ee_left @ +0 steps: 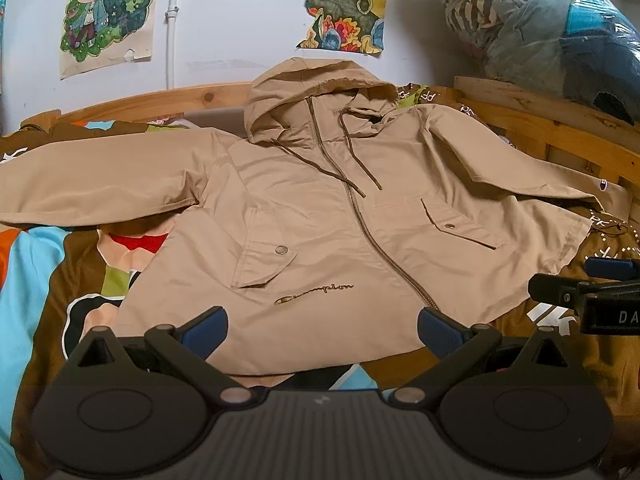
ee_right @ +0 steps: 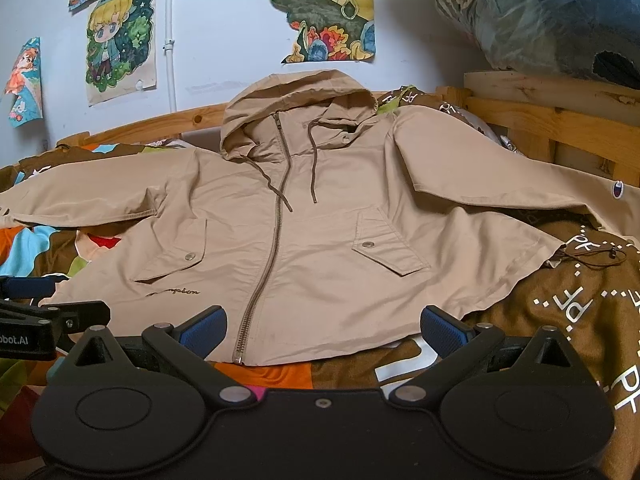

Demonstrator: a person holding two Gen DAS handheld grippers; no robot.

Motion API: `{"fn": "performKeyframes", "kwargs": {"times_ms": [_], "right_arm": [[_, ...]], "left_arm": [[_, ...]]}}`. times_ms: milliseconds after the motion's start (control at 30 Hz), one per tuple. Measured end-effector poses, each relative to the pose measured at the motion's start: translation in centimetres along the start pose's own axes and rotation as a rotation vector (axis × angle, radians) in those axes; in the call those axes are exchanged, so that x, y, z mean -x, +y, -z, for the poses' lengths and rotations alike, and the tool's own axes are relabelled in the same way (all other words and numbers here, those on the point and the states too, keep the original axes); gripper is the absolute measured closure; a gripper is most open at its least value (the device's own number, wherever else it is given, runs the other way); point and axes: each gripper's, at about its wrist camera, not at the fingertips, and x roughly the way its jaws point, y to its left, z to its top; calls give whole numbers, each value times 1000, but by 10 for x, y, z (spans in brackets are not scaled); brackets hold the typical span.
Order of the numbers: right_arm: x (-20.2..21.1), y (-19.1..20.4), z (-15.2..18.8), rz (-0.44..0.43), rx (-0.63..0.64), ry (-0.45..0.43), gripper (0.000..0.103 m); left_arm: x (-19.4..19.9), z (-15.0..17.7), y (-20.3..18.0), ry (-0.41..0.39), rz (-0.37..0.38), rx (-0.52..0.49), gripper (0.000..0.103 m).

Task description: Fold large clothes

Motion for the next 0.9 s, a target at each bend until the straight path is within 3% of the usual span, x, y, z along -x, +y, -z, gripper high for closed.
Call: {"fn": "performKeyframes", "kwargs": {"times_ms": [900], "right_arm": [[-1,1,0,1,-2,4,1]], "left_arm": [[0,1,-2,5,-1,-3,1]]}}
